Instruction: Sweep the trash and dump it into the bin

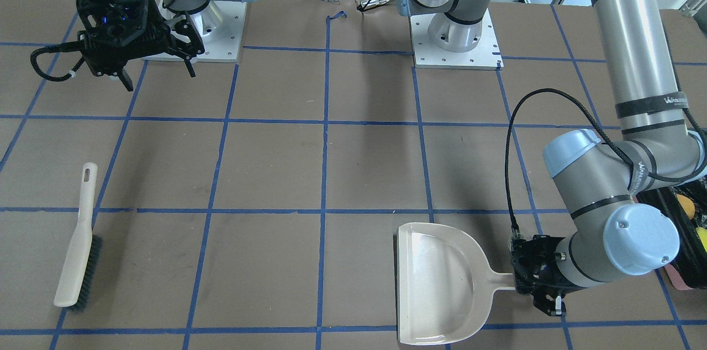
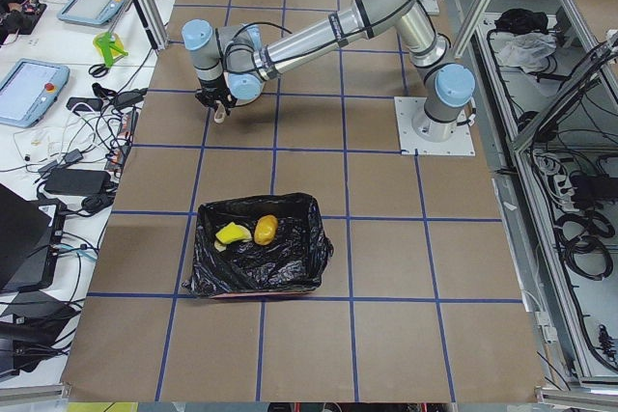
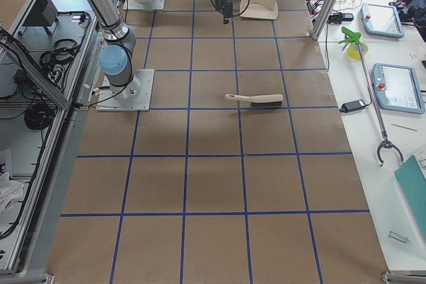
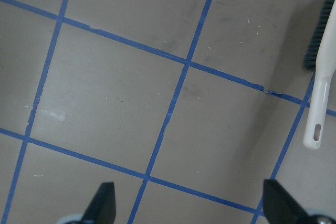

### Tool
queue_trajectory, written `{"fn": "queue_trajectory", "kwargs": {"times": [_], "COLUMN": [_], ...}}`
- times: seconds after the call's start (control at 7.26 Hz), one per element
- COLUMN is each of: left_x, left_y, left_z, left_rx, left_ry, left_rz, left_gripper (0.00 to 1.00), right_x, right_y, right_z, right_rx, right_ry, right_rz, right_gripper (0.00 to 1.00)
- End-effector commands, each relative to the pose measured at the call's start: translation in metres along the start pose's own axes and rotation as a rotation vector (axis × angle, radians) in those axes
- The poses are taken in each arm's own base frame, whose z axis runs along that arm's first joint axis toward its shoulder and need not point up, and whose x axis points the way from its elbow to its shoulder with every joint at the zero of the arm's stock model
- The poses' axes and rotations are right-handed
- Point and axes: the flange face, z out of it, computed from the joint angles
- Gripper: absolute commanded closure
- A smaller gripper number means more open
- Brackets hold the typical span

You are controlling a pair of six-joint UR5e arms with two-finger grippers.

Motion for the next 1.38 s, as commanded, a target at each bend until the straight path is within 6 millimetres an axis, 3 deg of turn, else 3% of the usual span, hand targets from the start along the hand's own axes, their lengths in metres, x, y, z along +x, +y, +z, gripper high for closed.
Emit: {"fn": "queue_trajectory", "kwargs": {"times": [0.0, 0.14, 0.28, 0.41, 0.55, 0.69, 0.96, 1.24], "left_x": [0.003, 0.009, 0.017, 0.027, 0.046, 0.067, 0.111, 0.153], "left_y": [-0.004, -0.009, -0.016, -0.042, -0.083, -0.111, -0.12, -0.122], "left_z": [-0.021, -0.042, -0.072, -0.104, -0.148, -0.179, -0.233, -0.276], "left_rx": [-0.001, 0.016, 0.07, 0.073, 0.068, 0.067, 0.064, 0.052], "left_ry": [-0.018, -0.008, -0.004, 0.005, 0.016, 0.058, 0.066, 0.066], "left_rz": [-0.014, -0.043, -0.108, -0.132, -0.287, -0.425, -0.649, -1.016], "left_gripper": [0.22, 0.22, 0.22, 0.22, 0.19, 0.17, 0.15, 0.08], "right_x": [0.003, 0.003, 0.002, 0.002, 0.002, 0.003, 0.004, 0.003], "right_y": [-0.003, -0.003, -0.002, -0.003, -0.003, -0.004, -0.003, -0.003], "right_z": [0.001, 0.001, 0.003, 0.003, 0.003, 0.003, 0.003, 0.003], "right_rx": [0.01, 0.009, 0.0, 0.001, 0.003, 0.004, 0.002, 0.003], "right_ry": [0.012, 0.012, 0.001, -0.003, 0.0, 0.003, 0.009, 0.008], "right_rz": [0.004, 0.04, 0.189, 0.209, 0.208, 0.211, 0.206, 0.209], "right_gripper": [0.0, 0.0, 0.0, 0.0, 0.0, 0.0, 0.0, 0.0]}}
